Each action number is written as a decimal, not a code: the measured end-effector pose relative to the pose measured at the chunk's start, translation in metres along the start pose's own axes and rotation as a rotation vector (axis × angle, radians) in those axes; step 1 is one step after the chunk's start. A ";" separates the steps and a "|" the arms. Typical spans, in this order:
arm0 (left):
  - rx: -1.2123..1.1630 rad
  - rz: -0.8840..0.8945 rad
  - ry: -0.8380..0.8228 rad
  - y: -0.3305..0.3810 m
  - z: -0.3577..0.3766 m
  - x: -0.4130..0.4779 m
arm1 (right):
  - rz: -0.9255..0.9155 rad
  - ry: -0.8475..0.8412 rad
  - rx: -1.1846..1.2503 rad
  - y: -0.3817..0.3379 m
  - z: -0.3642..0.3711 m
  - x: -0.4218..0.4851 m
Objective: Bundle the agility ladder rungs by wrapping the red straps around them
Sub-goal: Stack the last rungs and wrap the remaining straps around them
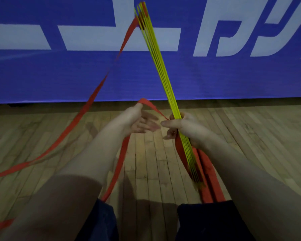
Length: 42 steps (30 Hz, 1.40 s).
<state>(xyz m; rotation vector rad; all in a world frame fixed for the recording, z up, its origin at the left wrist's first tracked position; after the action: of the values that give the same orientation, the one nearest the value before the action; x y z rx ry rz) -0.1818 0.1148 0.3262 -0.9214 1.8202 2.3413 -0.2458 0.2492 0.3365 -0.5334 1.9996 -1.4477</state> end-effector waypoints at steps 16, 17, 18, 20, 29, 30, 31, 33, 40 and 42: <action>-0.863 0.378 -0.081 0.057 -0.007 -0.002 | -0.044 -0.277 0.003 0.000 0.060 -0.021; -0.873 0.407 -0.062 0.061 -0.015 -0.004 | -0.039 -0.297 0.001 0.002 0.064 -0.021; -0.856 0.434 -0.032 0.064 -0.023 -0.005 | -0.039 -0.318 -0.007 0.003 0.067 -0.022; -0.825 0.457 0.021 0.069 -0.035 -0.009 | -0.042 -0.365 -0.038 0.005 0.071 -0.023; -0.908 0.577 0.257 0.076 -0.069 -0.021 | 0.002 -0.485 -0.343 0.022 0.074 -0.035; -0.943 0.601 0.275 0.077 -0.078 -0.023 | 0.013 -0.496 -0.373 0.024 0.074 -0.036; -0.968 0.617 0.297 0.079 -0.085 -0.025 | 0.022 -0.507 -0.397 0.027 0.074 -0.037; -0.956 0.628 0.343 0.080 -0.090 -0.027 | 0.026 -0.515 -0.445 0.029 0.074 -0.039; -0.712 0.740 0.357 0.089 -0.024 -0.040 | -0.030 -0.281 -0.371 0.003 0.056 -0.020; -0.626 0.698 0.322 0.076 0.007 -0.035 | -0.111 -0.190 -0.254 -0.015 0.053 -0.011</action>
<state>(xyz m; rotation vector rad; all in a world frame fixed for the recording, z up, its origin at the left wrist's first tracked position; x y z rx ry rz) -0.1843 0.1084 0.4096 -0.8215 1.7206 3.5164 -0.2021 0.2144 0.3414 -0.8705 2.0375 -1.1617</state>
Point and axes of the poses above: each hand's wrist, its own x-axis towards the middle knuckle, its own z-axis out of the palm, y = z × x, the point moved 8 cm from there along x, towards the middle knuckle, and after that the axes turned 10 degrees about -x, right-handed, at the moved point
